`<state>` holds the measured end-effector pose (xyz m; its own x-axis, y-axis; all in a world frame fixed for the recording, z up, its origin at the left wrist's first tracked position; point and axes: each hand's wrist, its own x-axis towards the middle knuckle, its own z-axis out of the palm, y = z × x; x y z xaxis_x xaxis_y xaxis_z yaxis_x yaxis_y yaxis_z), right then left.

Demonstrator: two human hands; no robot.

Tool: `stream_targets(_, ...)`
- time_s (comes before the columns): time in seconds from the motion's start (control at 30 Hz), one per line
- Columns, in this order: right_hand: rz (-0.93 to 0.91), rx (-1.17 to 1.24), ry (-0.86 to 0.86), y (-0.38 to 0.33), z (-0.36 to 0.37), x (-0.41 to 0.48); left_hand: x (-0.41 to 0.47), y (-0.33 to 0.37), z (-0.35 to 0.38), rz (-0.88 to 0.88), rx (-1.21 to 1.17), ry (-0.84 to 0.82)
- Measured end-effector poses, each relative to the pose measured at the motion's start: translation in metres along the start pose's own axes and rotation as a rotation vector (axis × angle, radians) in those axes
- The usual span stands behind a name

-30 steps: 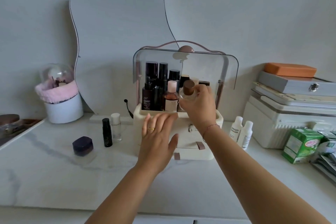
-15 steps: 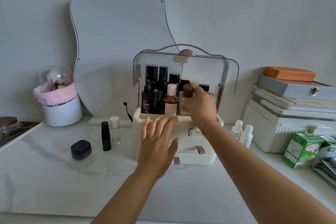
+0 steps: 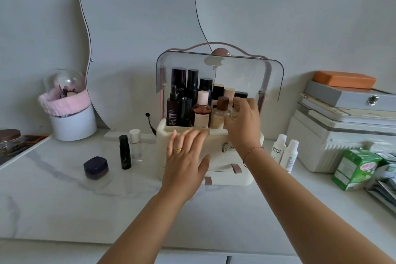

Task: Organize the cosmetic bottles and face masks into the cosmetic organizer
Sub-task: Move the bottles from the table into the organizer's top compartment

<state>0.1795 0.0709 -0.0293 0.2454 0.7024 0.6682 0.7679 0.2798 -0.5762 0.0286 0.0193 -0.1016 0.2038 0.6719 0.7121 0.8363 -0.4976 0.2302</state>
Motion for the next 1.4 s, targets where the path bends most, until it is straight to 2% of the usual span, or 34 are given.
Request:
stream_targets(0.07,-0.005,-0.020,0.080,0.009,-0.007,-0.002,0.000,-0.001,0.001,-0.001,-0.001,0.002)
stream_targets(0.33,0.045,0.048,0.024,0.023,-0.018,-0.014,0.000,-0.002,0.005,0.001,0.004,0.016)
stream_targets(0.47,0.048,0.128,0.114,0.030,-0.021,-0.043,0.000,-0.002,0.006,0.005,0.011,0.025)
stream_targets(0.53,-0.036,0.066,0.151,0.035,-0.019,-0.063,0.000,-0.001,0.005,0.009,0.016,0.023)
stream_targets(0.67,-0.288,-0.175,0.065,0.038,-0.009,-0.093,-0.001,0.002,0.003,0.005,0.031,0.001)
stream_targets(0.83,-0.365,-0.207,-0.013,0.034,-0.007,-0.097,-0.003,0.001,-0.006,0.033,-0.046,0.010)
stream_targets(0.93,-0.403,-0.235,-0.039,0.038,-0.010,-0.096,-0.018,-0.018,-0.020,-0.054,-0.134,0.238)
stream_targets(1.0,-0.407,-0.235,-0.032,0.038,-0.010,-0.096,-0.032,-0.044,-0.031,-0.214,-0.137,0.465)
stream_targets(1.07,-0.390,-0.213,-0.001,0.035,-0.006,-0.096,-0.044,-0.077,-0.043,-0.424,-0.156,0.574)
stream_targets(1.17,-0.358,-0.181,0.060,0.030,0.002,-0.097,-0.046,-0.116,-0.056,-0.653,-0.219,0.463)
stream_targets(1.3,-0.317,-0.156,0.102,0.025,0.008,-0.097,-0.028,-0.139,-0.056,-0.649,-0.292,0.162)
stream_targets(1.4,-0.326,-0.158,0.113,0.027,0.008,-0.097,-0.012,-0.142,-0.051,-0.716,-0.338,0.026)
